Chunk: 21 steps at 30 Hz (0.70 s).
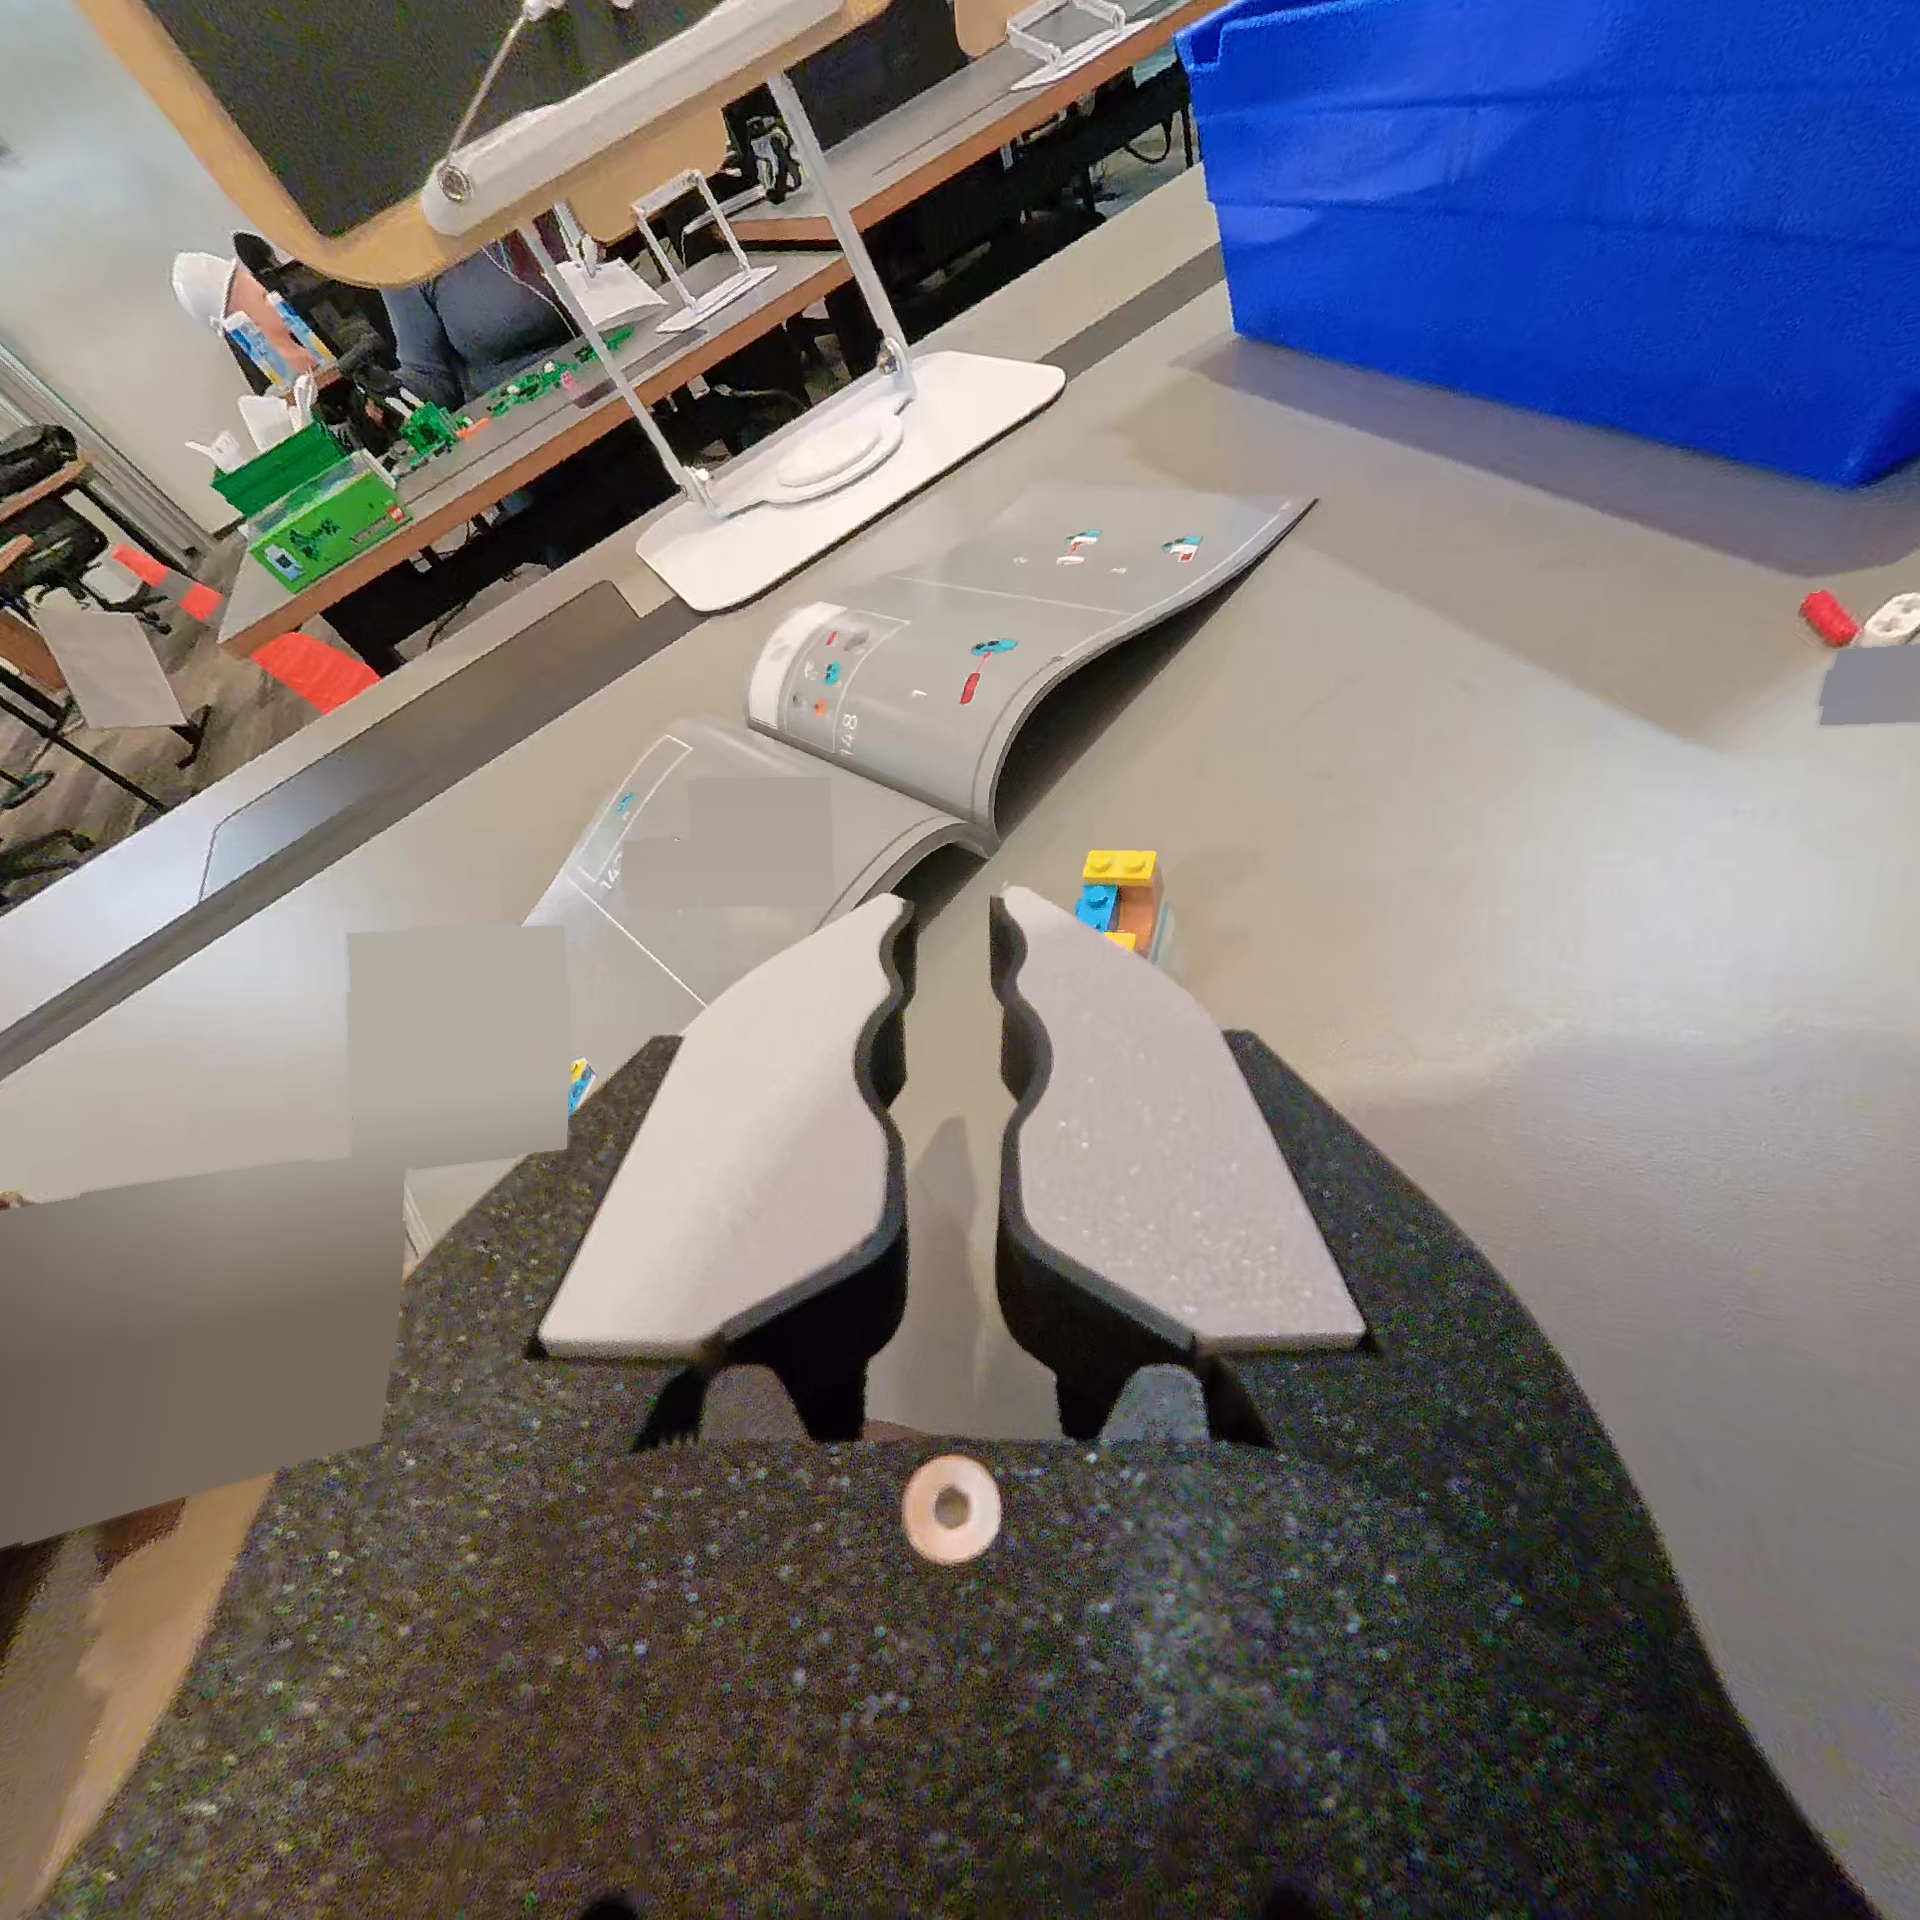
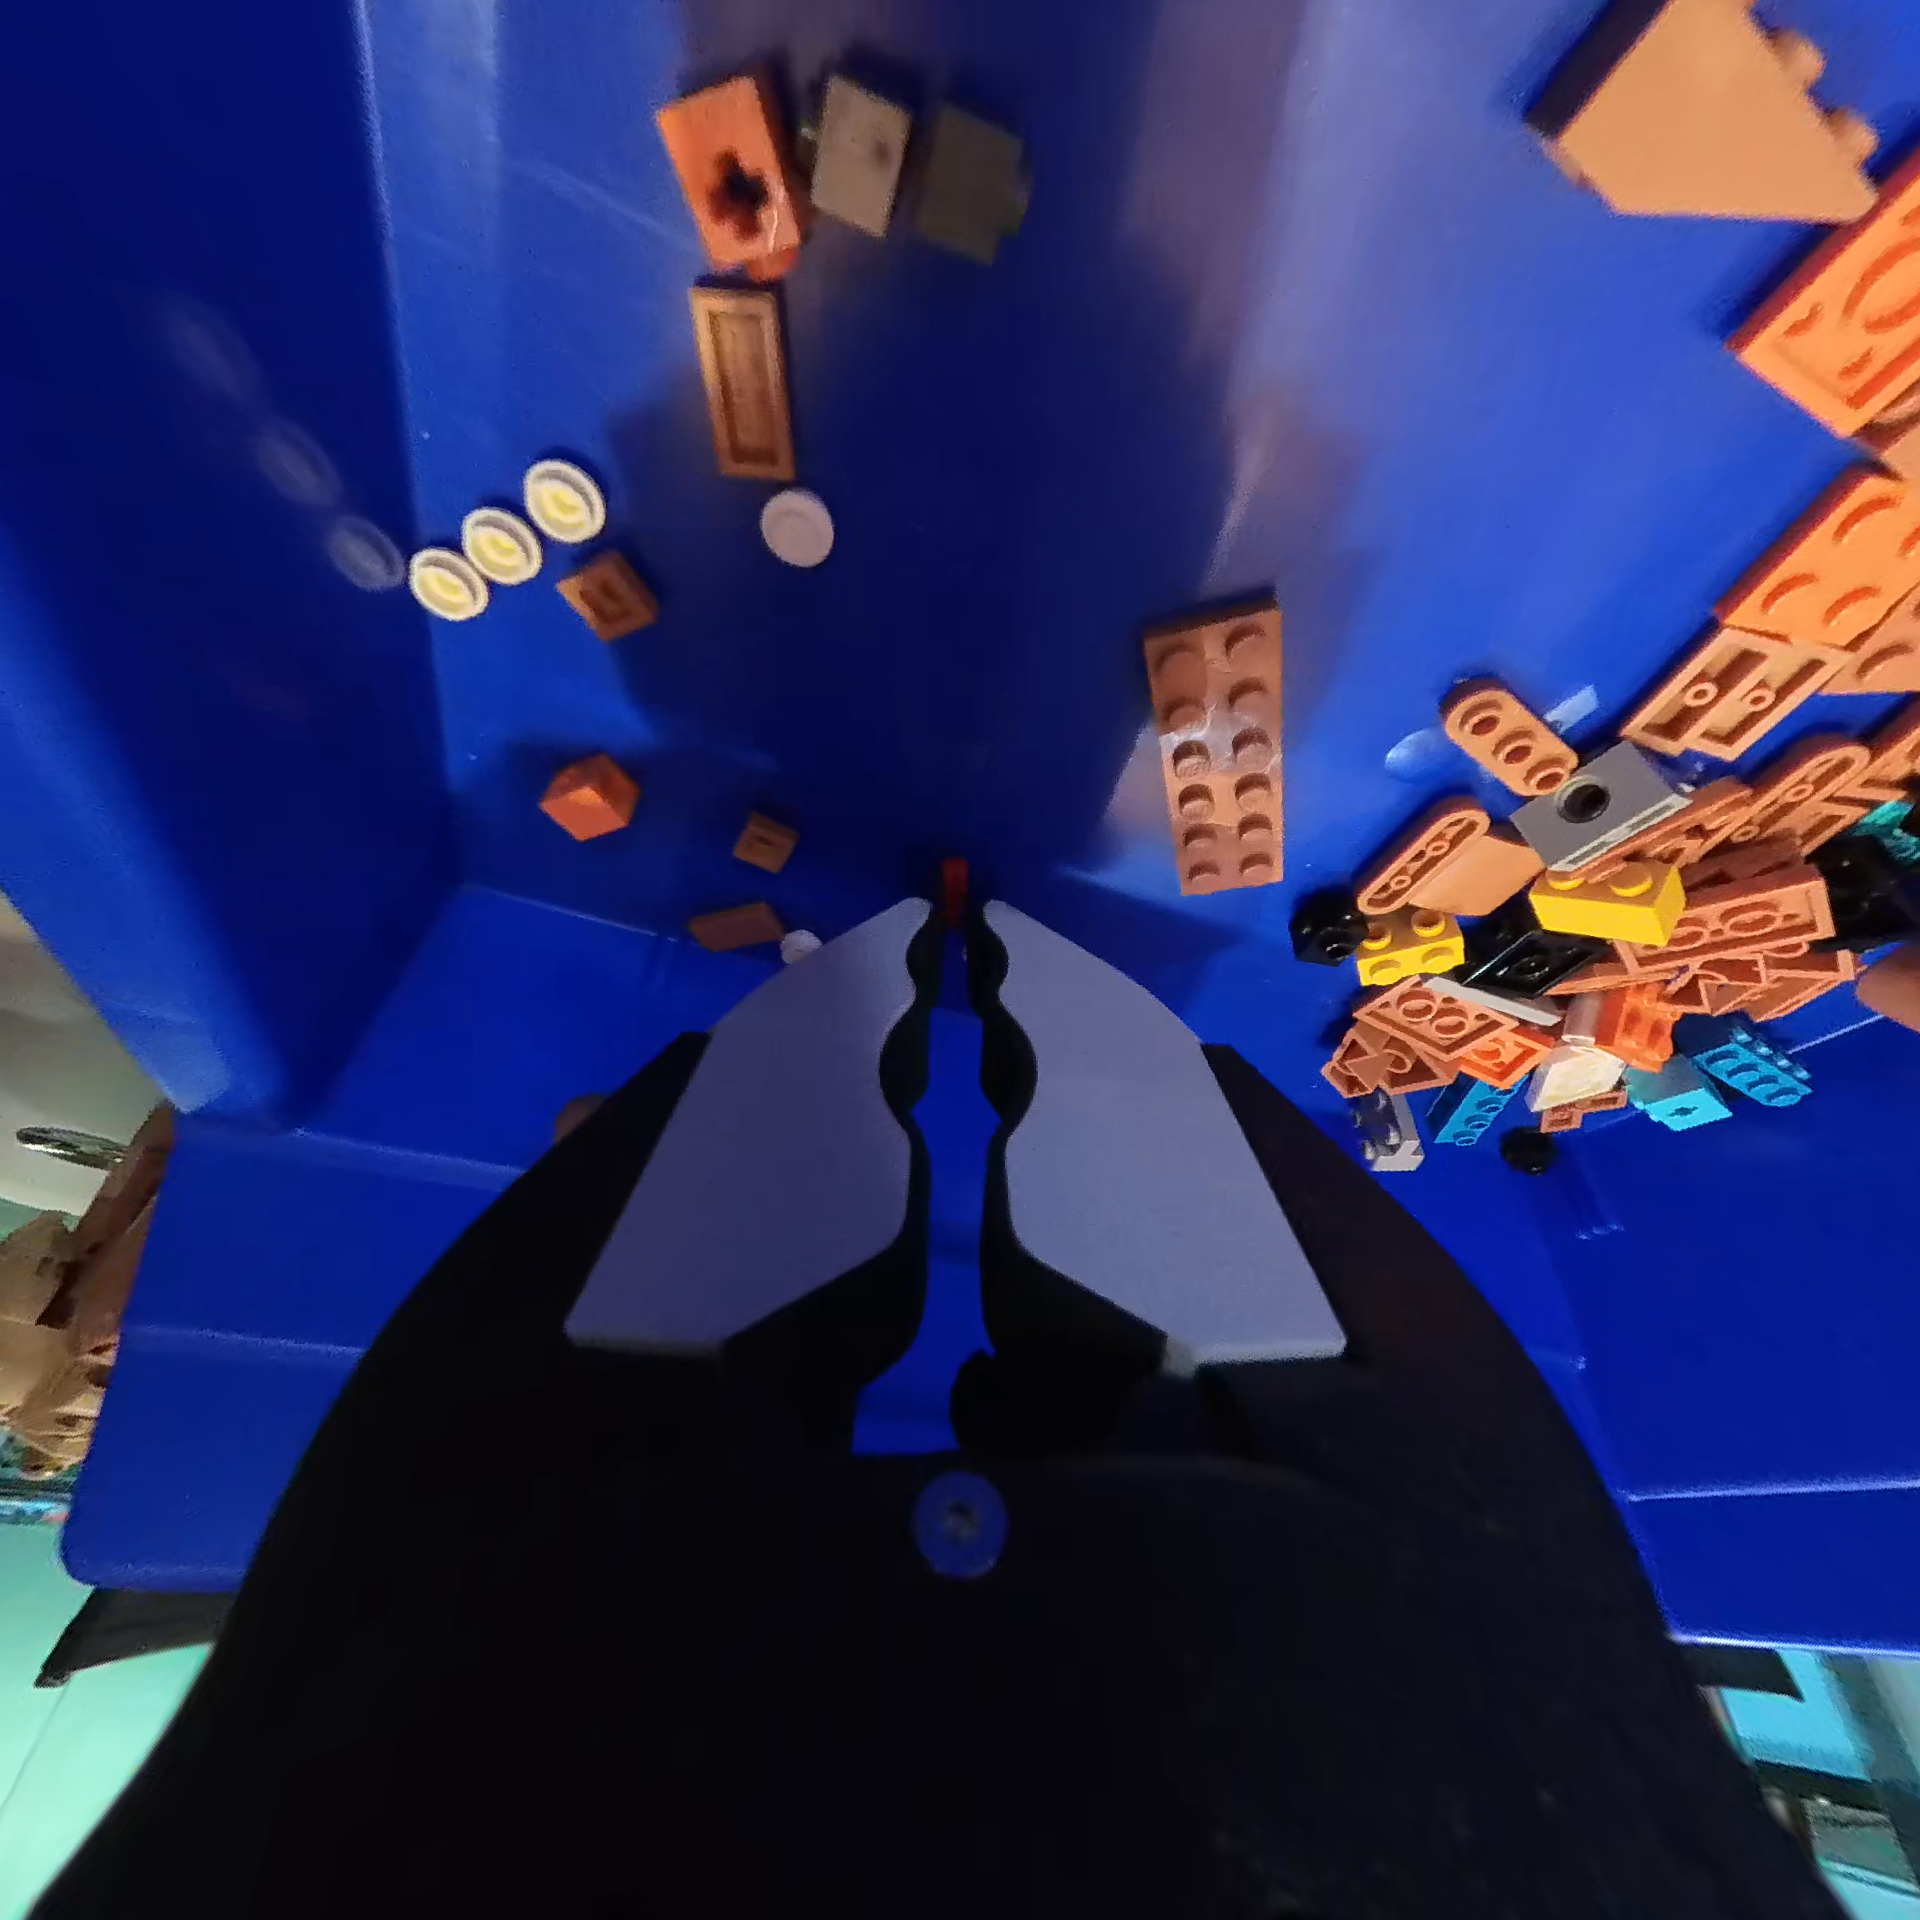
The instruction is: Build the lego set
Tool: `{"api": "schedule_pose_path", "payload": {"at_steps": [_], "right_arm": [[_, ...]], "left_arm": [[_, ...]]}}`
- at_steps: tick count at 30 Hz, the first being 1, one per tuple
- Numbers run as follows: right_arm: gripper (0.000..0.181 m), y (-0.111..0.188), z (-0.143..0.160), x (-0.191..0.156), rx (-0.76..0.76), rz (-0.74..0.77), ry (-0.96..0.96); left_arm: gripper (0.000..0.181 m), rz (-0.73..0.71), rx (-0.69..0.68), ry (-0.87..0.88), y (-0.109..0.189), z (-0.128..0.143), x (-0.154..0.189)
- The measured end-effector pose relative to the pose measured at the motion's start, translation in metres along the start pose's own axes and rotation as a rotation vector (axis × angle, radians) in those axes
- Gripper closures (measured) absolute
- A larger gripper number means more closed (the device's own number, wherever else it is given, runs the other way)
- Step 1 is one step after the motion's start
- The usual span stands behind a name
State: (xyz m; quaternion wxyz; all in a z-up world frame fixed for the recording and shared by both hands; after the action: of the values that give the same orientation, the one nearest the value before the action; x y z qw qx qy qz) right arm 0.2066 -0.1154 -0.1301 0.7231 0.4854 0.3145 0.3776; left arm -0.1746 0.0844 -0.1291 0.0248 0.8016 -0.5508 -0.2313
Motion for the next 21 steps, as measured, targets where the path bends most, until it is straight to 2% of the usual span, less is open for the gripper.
{"api": "schedule_pose_path", "payload": {"at_steps": [3, 5, 8, 10, 12, 14, 17, 21], "right_arm": [[0.177, 0.003, 0.000, -0.003, 0.032, 0.011, -0.037], [0.177, 0.015, 0.000, -0.008, 0.070, 0.043, -0.071], [0.177, 0.060, -0.009, -0.025, 0.207, 0.132, -0.134], [0.177, 0.093, -0.027, -0.051, 0.357, 0.167, -0.156], [0.177, 0.111, -0.052, -0.079, 0.494, 0.198, -0.161], [0.177, 0.108, -0.084, -0.101, 0.588, 0.236, -0.172], [0.177, 0.083, -0.129, -0.113, 0.657, 0.267, -0.216], [0.177, 0.062, -0.162, -0.114, 0.736, 0.242, -0.294]], "left_arm": [[0.168, 0.006, 0.013, 0.031, 0.004, -0.001, 0.000], [0.168, 0.018, 0.025, 0.055, 0.008, -0.002, 0.001], [0.168, 0.047, 0.040, 0.074, 0.013, -0.003, 0.004], [0.168, 0.069, 0.047, 0.076, 0.017, -0.003, 0.008], [0.168, 0.098, 0.050, 0.081, 0.020, -0.004, 0.011], [0.168, 0.119, 0.052, 0.085, 0.022, -0.005, 0.014], [0.168, 0.149, 0.074, 0.086, 0.024, -0.008, 0.018], [0.168, 0.172, 0.079, 0.080, 0.028, -0.007, 0.022]]}}
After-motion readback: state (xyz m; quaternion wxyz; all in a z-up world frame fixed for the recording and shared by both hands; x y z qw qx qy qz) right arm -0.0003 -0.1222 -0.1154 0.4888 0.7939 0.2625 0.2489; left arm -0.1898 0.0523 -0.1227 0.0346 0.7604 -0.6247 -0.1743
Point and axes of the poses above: each gripper's, where its closed fingertips meet, y back along the fingers, z out of its underside, x = y × z across the jaws, the point moved 9 cm from there along y, back along the fingers, and after that the axes turned 3 degrees about -z, right-handed, at the moved point
